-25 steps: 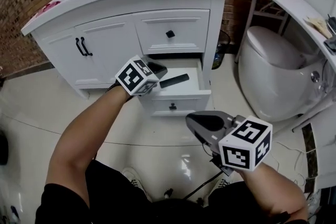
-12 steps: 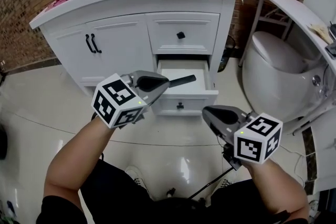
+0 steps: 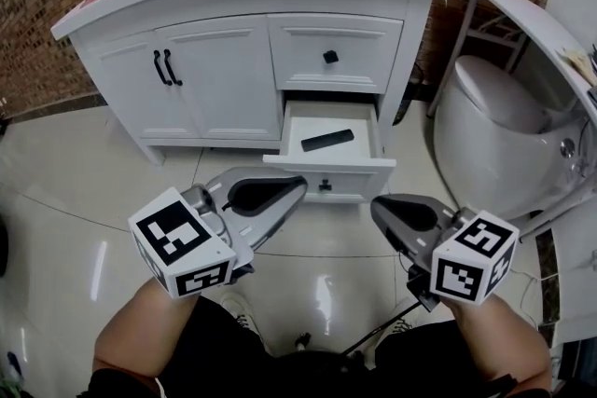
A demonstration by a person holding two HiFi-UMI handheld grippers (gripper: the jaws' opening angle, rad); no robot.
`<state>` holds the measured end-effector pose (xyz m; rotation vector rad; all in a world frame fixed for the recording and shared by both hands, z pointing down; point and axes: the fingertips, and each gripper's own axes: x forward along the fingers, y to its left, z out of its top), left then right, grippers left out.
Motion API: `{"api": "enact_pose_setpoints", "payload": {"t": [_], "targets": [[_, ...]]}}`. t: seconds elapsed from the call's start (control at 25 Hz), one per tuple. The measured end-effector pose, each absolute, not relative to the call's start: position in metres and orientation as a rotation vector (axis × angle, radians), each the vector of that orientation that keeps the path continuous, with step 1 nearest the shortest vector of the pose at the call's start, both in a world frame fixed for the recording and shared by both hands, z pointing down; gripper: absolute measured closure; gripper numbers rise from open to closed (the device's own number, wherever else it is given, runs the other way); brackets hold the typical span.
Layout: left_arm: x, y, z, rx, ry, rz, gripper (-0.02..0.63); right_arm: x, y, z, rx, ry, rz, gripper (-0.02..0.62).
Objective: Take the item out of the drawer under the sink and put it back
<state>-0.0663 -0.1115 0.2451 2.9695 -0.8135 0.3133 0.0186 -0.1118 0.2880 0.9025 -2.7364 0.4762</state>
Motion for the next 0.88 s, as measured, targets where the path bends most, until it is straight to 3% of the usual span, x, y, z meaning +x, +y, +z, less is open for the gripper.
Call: {"api": "enact_pose_setpoints", "payload": {"t": [0.44, 0.88], "targets": [[-0.070, -0.108, 0.297, 2.877, -0.738, 0.358, 0.602, 0.011, -0.104, 0.298, 0.893, -2.700, 0.484, 0.594], [-0.061, -0.105, 0.298, 2.961, -0.752, 0.425, 0.601, 0.007, -0.100, 0.309, 0.878, -2.678, 0.539, 0.594]]}}
